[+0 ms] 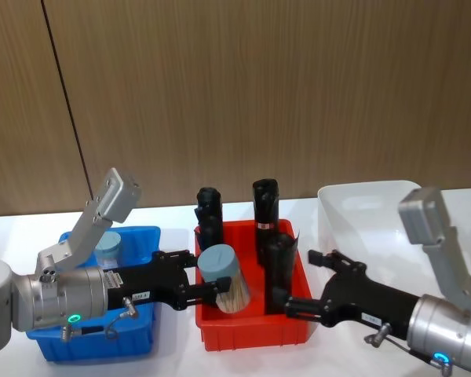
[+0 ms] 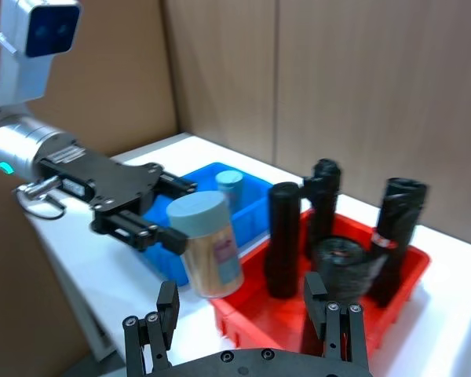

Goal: Pick the cotton swabs from the blue box and place them into the white box.

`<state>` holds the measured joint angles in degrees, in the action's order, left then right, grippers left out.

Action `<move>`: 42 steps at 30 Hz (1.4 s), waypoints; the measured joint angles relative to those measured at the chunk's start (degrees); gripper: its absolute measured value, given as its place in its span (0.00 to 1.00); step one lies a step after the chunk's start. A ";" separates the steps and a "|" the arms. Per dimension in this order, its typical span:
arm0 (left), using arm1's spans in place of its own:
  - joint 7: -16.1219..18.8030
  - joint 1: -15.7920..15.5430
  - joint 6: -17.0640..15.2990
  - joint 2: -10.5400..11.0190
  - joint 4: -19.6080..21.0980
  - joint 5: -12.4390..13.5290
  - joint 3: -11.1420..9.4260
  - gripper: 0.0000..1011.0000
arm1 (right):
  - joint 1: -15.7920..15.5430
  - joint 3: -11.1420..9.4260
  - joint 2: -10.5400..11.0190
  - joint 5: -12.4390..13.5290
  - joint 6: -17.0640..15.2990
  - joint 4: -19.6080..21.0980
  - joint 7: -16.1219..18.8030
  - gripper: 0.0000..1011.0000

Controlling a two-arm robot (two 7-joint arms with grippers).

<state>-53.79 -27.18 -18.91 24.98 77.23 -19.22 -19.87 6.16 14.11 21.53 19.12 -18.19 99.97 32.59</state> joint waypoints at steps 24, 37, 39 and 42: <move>0.00 0.00 -0.01 0.00 0.00 0.00 0.00 0.64 | 10.09 4.28 -5.67 -4.69 -5.30 -11.30 9.71 0.99; 0.00 0.00 -0.01 0.00 0.00 0.00 0.00 0.64 | 12.74 5.46 -6.97 -6.81 -4.50 -16.01 10.34 0.99; 0.00 0.00 -0.01 0.00 0.00 0.00 0.00 0.64 | 12.93 5.57 -7.07 -6.87 -4.37 -16.49 10.34 0.99; 0.00 0.00 -0.01 0.00 0.00 0.00 0.00 0.64 | 13.23 5.75 -7.23 -7.04 -4.07 -17.21 10.34 0.99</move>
<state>-53.79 -27.17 -18.92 24.98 77.23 -19.22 -19.87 19.39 19.86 14.29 12.09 -22.26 82.76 42.93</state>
